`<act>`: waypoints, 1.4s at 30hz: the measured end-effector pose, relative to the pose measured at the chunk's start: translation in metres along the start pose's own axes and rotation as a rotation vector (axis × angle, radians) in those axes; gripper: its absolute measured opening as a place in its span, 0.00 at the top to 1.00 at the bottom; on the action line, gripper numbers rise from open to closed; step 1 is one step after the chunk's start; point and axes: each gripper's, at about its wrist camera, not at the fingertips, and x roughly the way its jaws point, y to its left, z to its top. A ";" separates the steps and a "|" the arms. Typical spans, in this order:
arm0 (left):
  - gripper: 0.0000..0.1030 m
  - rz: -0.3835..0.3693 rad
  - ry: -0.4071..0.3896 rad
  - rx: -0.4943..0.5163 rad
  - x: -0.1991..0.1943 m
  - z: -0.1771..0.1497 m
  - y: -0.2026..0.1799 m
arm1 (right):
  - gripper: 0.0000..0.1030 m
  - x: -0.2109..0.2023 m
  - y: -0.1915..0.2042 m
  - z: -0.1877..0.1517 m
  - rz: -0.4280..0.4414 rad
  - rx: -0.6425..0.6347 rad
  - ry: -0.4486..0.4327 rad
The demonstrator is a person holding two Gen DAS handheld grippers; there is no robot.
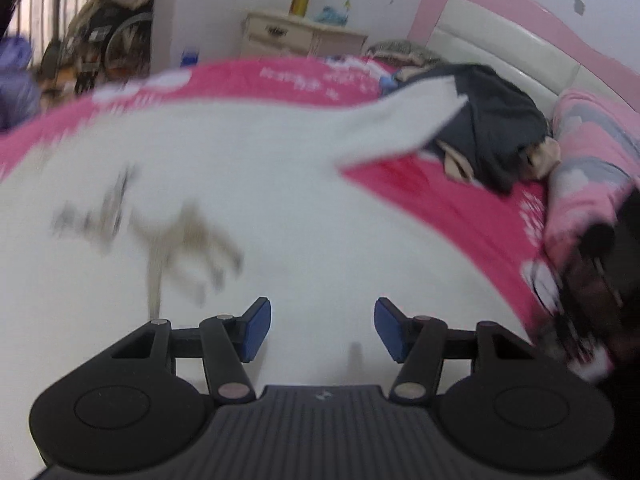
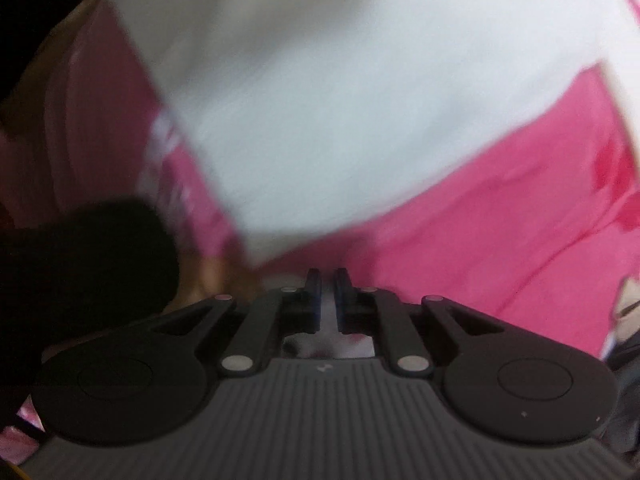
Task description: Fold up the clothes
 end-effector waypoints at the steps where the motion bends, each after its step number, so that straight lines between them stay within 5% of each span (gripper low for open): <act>1: 0.43 -0.002 0.025 -0.016 -0.005 -0.012 -0.001 | 0.93 -0.007 -0.004 0.006 0.002 0.025 -0.050; 4: 0.43 -0.029 0.097 -0.066 -0.017 -0.041 -0.005 | 0.91 -0.021 -0.004 0.024 0.027 0.042 -0.210; 6: 0.43 -0.016 0.123 -0.064 -0.020 -0.059 -0.012 | 0.89 -0.013 0.003 0.029 0.012 0.013 -0.238; 10: 0.43 0.022 0.114 -0.078 -0.031 -0.089 -0.023 | 0.87 0.020 0.009 0.005 -0.008 -0.074 -0.178; 14: 0.42 0.037 0.144 -0.027 -0.048 -0.105 -0.033 | 0.87 0.010 0.001 -0.012 0.064 -0.084 -0.050; 17: 0.43 0.049 0.148 -0.019 -0.059 -0.107 -0.032 | 0.86 -0.011 -0.004 -0.008 0.006 -0.095 -0.002; 25: 0.44 0.159 0.063 -0.104 -0.062 -0.108 -0.007 | 0.61 -0.027 -0.040 0.047 0.053 0.111 -0.350; 28: 0.44 0.195 0.050 -0.152 -0.059 -0.111 0.003 | 0.61 -0.001 -0.034 0.043 0.073 0.139 -0.249; 34: 0.44 0.225 0.060 -0.236 -0.102 -0.127 0.014 | 0.61 -0.014 -0.041 0.002 0.095 0.073 -0.050; 39: 0.43 0.263 -0.084 -0.248 -0.091 -0.092 0.044 | 0.60 -0.036 -0.070 0.032 -0.032 0.189 -0.232; 42: 0.44 0.269 -0.076 -0.302 -0.063 -0.087 0.063 | 0.60 -0.014 -0.081 0.051 -0.030 0.326 -0.301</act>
